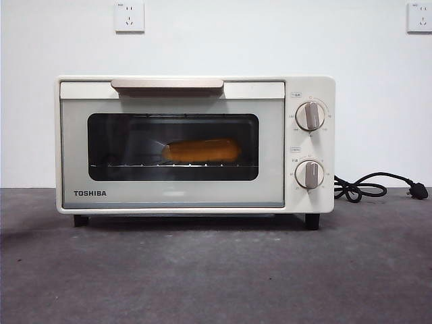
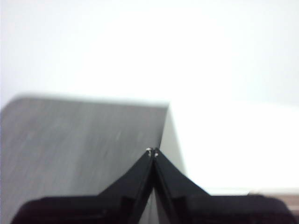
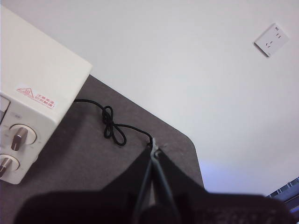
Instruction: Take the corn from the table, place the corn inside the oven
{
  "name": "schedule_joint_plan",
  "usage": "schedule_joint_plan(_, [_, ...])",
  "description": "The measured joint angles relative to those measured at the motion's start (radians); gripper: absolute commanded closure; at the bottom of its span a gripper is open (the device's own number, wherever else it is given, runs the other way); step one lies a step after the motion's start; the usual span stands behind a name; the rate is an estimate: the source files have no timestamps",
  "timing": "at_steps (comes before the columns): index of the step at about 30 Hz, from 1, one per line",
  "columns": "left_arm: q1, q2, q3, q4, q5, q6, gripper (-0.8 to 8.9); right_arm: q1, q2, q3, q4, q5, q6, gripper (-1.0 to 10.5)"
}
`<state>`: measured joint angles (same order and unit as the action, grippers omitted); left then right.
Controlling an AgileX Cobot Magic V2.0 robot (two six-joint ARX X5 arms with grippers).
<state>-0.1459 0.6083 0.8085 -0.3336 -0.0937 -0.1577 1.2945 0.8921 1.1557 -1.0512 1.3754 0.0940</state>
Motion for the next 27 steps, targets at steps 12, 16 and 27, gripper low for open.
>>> schedule_joint_plan(12, [0.098, -0.374, -0.597, 0.204, 0.101, 0.0, 8.17, 0.0, 0.0, 0.0, 0.0, 0.0, 0.0, 9.5])
schedule_joint_plan(16, [0.113, -0.486, -0.731, 0.205, 0.132, 0.0, 8.17, 0.0, 0.0, 0.0, 0.0, 0.0, 0.0, 9.5])
schedule_joint_plan(27, [0.15, -0.601, -0.79, 0.156, 0.146, 0.046, 8.17, 0.0, 0.0, 0.0, 0.0, -0.003, 0.0, 9.5])
